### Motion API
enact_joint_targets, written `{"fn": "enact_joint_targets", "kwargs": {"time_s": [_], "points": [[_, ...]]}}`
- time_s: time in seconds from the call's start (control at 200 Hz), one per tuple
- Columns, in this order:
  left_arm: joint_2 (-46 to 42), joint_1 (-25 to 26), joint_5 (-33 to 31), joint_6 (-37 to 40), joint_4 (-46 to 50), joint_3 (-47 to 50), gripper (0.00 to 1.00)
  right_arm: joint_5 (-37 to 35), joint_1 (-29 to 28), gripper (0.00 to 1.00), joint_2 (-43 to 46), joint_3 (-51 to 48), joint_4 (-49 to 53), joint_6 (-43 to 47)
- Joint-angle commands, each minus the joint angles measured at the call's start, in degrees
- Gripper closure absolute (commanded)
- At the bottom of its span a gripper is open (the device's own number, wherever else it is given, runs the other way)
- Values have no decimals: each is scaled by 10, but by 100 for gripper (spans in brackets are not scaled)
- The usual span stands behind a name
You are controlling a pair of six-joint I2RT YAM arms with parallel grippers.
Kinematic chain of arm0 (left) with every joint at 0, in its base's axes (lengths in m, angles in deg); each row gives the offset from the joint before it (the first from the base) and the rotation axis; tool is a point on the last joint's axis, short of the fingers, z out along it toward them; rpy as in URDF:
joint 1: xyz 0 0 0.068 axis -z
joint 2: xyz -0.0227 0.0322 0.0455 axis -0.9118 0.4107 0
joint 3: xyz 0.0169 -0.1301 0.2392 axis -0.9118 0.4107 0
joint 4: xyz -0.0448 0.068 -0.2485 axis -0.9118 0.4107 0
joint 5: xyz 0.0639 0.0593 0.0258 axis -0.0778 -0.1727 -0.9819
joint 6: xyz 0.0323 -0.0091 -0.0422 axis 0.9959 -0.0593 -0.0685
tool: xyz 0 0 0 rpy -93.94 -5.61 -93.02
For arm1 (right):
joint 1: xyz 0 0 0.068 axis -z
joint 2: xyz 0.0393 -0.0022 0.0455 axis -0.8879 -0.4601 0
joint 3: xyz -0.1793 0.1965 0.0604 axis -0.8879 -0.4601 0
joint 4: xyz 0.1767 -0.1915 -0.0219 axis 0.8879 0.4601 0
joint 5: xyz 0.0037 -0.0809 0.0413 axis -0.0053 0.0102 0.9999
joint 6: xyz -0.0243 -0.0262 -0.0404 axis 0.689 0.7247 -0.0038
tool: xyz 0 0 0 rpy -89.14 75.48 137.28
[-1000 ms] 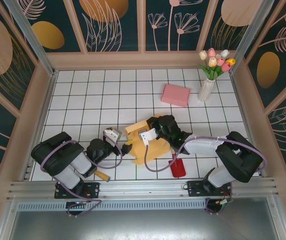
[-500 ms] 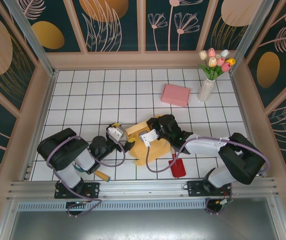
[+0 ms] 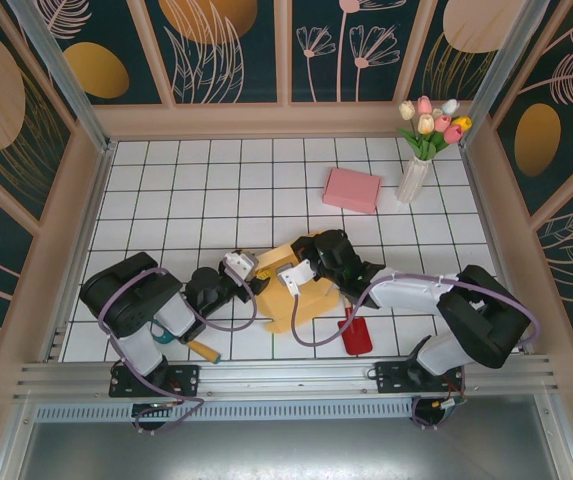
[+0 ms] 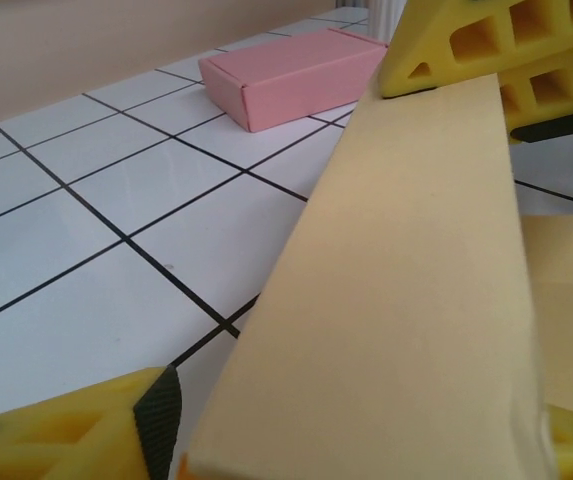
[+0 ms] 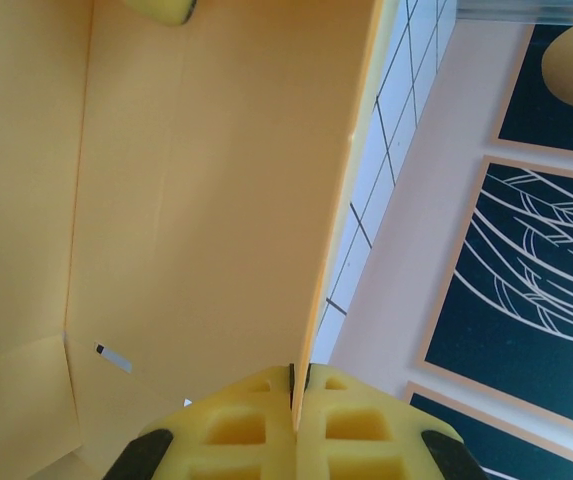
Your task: Fold the paper box
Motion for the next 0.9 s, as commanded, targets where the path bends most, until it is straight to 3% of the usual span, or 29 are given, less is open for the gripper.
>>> {"fn": "enact_joint_targets", "kwargs": {"time_s": [0.0, 0.31, 0.46, 0.636, 0.801, 0.861, 0.896], "points": [[-3, -4, -6, 10, 8, -12, 44, 28, -13, 100, -26, -15, 127, 17], [-4, -4, -5, -11, 27, -30, 64, 24, -18, 100, -31, -10, 121, 11], [0, -4, -18, -26, 26, -34, 69, 19, -22, 100, -34, -9, 123, 10], [11, -3, -45, -50, 31, -46, 60, 4, -26, 100, -42, -10, 107, 7], [5, 8, -67, -82, 31, -52, 59, -8, -28, 100, -52, -7, 87, -2], [-7, 13, -62, -89, 42, -51, 52, -5, -25, 100, -54, -3, 88, -10], [-14, 16, -59, -90, 47, -49, 43, -3, -23, 100, -54, -1, 88, -15]]}}
